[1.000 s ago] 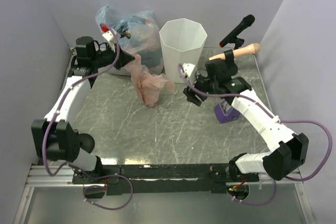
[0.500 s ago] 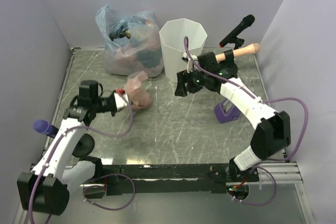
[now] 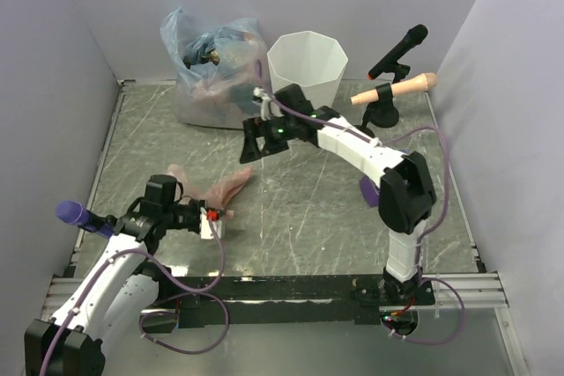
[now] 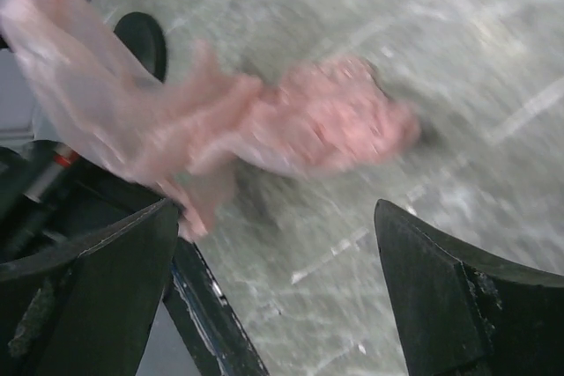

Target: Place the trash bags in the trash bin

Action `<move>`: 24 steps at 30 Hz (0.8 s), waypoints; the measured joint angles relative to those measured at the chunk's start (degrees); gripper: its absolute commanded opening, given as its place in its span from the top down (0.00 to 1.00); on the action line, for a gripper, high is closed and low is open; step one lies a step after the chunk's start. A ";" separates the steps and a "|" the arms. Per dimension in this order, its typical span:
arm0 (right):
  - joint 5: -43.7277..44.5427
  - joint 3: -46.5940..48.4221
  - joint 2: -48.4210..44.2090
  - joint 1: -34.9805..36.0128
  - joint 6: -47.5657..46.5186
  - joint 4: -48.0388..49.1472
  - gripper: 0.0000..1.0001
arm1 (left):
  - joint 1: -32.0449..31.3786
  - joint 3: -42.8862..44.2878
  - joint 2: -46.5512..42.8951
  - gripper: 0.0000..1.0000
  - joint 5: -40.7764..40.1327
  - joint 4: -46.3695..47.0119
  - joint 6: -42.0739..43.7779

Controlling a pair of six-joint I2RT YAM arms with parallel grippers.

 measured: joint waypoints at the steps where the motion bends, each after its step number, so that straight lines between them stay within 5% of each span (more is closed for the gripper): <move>1: 0.02 2.19 1.51 1.01 -0.15 0.02 0.02 | -0.33 -0.61 -0.55 0.99 0.04 -0.70 0.68; 11: -1.84 21.75 15.82 6.73 -0.20 1.64 0.01 | -0.94 -4.76 -9.90 1.00 -0.13 -5.70 2.86; 24: -17.79 20.90 21.22 11.80 6.23 12.04 0.01 | -1.03 -5.38 -14.95 0.99 -2.93 -7.54 0.17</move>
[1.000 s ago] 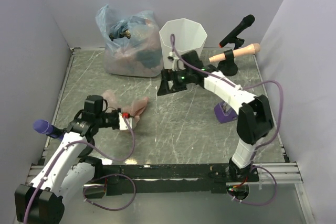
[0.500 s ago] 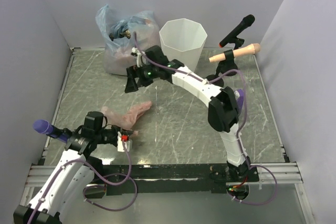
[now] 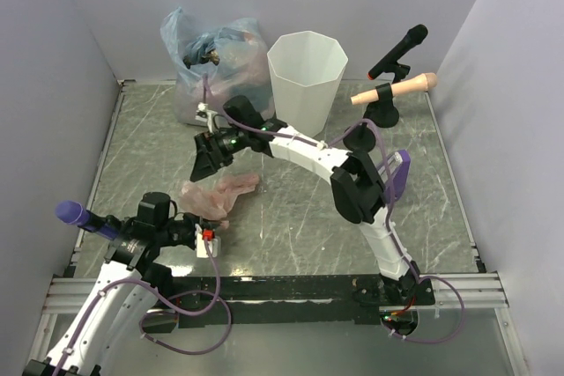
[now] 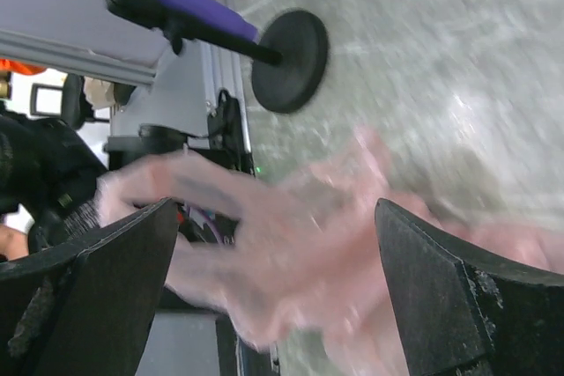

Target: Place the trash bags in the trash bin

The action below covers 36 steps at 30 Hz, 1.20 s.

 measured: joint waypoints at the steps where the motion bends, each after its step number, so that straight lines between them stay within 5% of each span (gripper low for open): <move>1: -0.22 -1.40 -0.61 -0.61 -0.02 0.11 0.01 | -0.02 -0.04 -0.33 1.00 -0.07 0.15 -0.35; 11: -2.10 -6.67 -6.97 -6.84 -3.41 -1.81 0.01 | 0.00 -0.98 -1.11 0.99 -1.03 1.97 -3.19; 23: -6.23 -2.62 -8.02 1.01 -16.55 -8.26 0.01 | 0.00 -0.98 -0.98 0.99 -1.18 2.91 -3.34; 36: -2.12 3.10 -5.97 4.22 -17.14 -10.05 0.01 | 0.00 -1.01 -4.20 0.99 -2.27 2.21 -4.81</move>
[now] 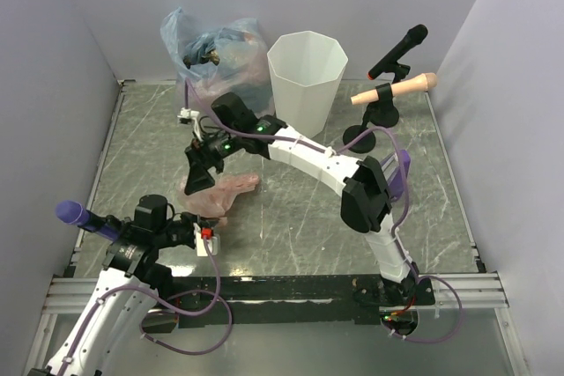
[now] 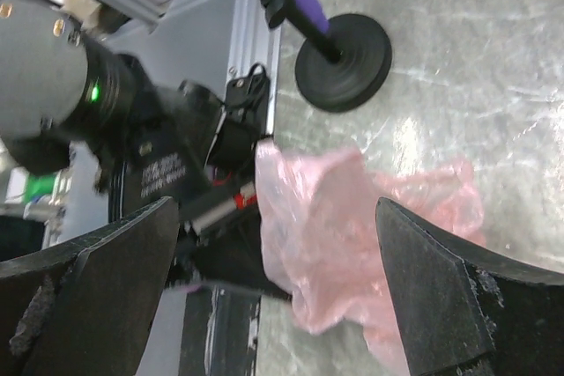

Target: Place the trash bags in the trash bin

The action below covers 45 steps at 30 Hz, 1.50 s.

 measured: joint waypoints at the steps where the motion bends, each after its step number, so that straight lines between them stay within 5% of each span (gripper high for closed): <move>1: 1.38 0.66 0.17 0.61 0.33 0.00 0.01 | 0.00 -0.02 -0.26 0.99 -0.09 -0.22 -0.02; 8: 7.45 1.79 0.31 3.50 1.01 -1.77 0.03 | 0.00 -0.48 -3.34 1.00 -0.26 -1.05 -0.11; 11: 8.90 2.21 1.01 3.96 1.07 -2.54 0.11 | -0.02 -0.94 -3.85 0.99 -0.28 -1.88 -0.09; 16: 14.75 3.63 3.98 4.57 1.79 -3.13 0.55 | 0.00 -0.98 -3.85 0.99 -0.35 -2.47 -0.09; 17: 16.31 3.63 4.50 4.57 1.70 -3.30 0.67 | 0.00 -0.98 -3.85 0.99 -0.39 -2.54 -0.11; 18: 18.01 3.63 4.79 4.57 1.70 -4.04 0.91 | -0.02 -0.98 -3.85 0.99 -0.48 -2.54 -0.15; 19: 19.19 3.61 4.85 4.55 1.22 -4.70 1.00 | 0.00 -0.98 -3.85 0.99 -0.55 -2.54 -0.26; 28: 27.74 -4.92 -3.50 -0.15 -4.17 -6.29 1.00 | -0.02 -0.50 -6.03 0.99 -5.07 -1.44 -9.73; 37: 38.73 -8.74 -22.29 -18.43 -10.36 -7.10 1.00 | -0.02 3.89 -8.46 0.99 -17.16 2.47 -28.72; 45: 45.68 -20.90 -34.77 -17.20 -16.11 -5.55 1.00 | -0.02 10.54 1.81 1.00 -24.92 8.02 -41.90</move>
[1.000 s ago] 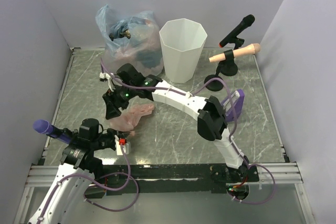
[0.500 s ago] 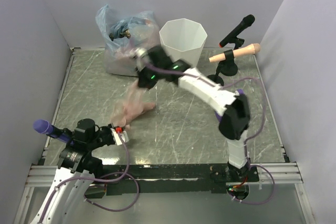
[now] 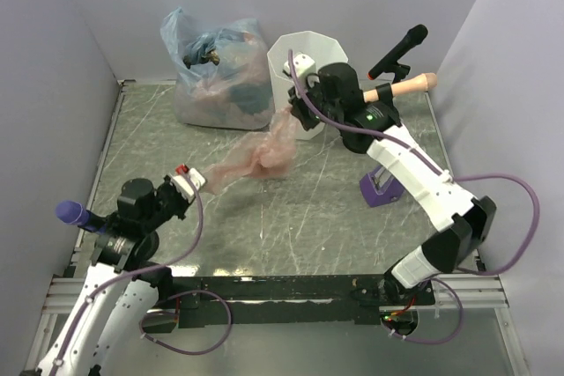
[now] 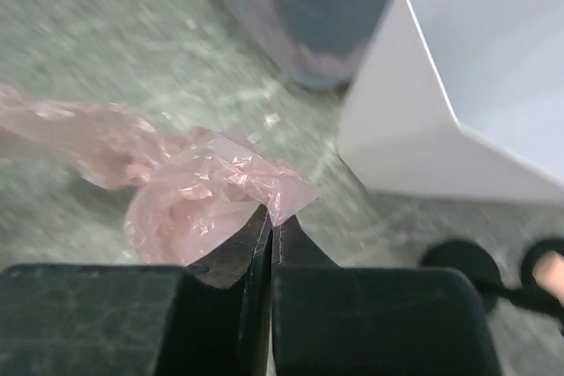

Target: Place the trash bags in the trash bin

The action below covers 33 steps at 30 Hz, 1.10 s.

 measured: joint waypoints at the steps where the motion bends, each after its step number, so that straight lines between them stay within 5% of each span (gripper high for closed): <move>1: 1.01 -2.03 -1.33 -0.15 -0.52 0.00 1.00 | 0.02 1.09 1.84 0.99 -1.05 0.59 -1.55; 9: 2.51 -15.26 -12.11 -6.49 -5.27 1.42 1.00 | 1.20 3.19 7.98 0.99 -7.41 1.95 -11.15; 21: -6.69 -28.20 -28.00 -8.87 -15.72 4.00 1.00 | 6.82 8.20 19.28 0.99 -8.61 5.44 -20.06; 33: -20.52 -35.56 -29.83 5.38 -47.60 -0.76 0.96 | 11.28 12.74 28.48 0.99 17.00 13.31 -37.18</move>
